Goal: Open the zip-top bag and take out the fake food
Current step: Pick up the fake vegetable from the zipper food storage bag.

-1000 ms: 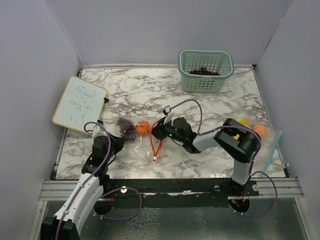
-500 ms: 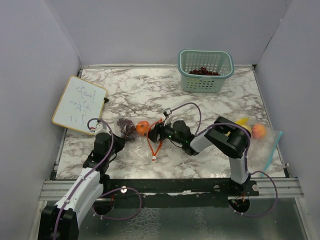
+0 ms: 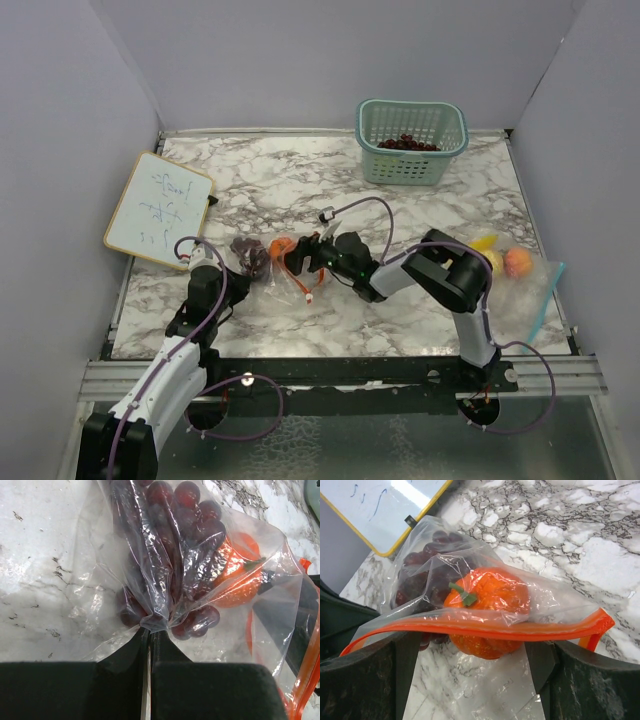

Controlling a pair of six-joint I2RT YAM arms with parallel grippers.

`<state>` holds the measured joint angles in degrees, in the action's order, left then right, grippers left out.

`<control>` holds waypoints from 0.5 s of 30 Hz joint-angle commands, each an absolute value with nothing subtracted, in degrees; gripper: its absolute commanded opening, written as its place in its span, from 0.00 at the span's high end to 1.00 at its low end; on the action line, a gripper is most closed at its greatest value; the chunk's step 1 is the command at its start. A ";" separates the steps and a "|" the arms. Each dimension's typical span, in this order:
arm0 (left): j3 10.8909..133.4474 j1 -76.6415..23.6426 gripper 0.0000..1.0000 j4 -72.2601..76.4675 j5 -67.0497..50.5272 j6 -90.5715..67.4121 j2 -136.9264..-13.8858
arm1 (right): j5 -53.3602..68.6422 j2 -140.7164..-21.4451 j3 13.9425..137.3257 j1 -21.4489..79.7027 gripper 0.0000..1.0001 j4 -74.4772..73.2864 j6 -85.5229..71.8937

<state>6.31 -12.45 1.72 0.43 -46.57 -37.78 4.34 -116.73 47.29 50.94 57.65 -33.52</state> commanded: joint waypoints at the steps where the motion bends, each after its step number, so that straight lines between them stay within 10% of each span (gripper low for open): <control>1: 5.45 -12.57 1.00 -0.14 -0.91 -45.44 -37.47 | 1.20 -119.71 52.33 50.80 0.17 52.84 -31.40; 15: 5.08 -12.52 1.00 0.11 -0.98 -45.27 -37.61 | 0.81 -125.81 60.74 50.80 0.17 44.68 -27.49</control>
